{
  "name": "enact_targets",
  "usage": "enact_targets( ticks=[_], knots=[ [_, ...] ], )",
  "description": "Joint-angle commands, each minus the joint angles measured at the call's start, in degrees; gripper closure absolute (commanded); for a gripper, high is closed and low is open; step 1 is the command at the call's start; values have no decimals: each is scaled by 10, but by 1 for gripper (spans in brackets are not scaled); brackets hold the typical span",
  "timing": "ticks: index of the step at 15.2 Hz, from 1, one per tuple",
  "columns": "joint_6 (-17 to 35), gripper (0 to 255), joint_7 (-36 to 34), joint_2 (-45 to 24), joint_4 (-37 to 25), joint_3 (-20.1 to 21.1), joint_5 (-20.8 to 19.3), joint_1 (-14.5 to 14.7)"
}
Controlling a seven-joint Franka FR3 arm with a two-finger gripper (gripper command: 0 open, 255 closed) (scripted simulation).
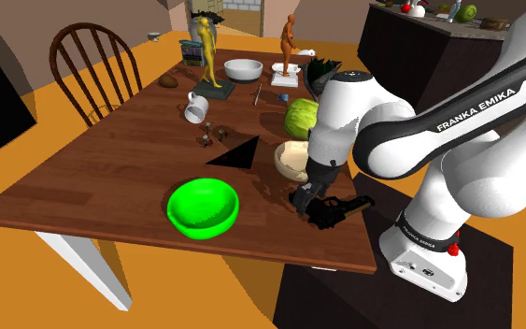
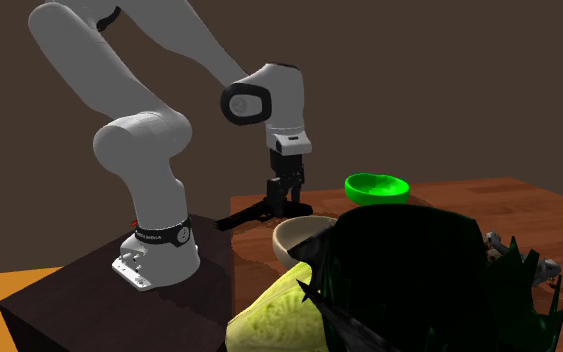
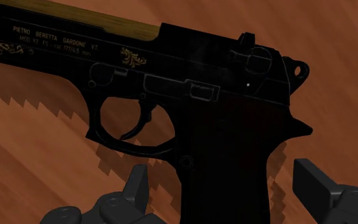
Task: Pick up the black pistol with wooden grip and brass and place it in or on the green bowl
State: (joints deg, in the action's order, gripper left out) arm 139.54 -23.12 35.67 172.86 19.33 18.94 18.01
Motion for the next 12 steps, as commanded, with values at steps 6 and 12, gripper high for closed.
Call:
enact_targets(
  ticks=[6, 12],
  knots=[
    [3, 0, 0, -2, 1, 0, 0, 0],
    [3, 255, 0, -2, 1, 0, 0, 0]
  ],
)
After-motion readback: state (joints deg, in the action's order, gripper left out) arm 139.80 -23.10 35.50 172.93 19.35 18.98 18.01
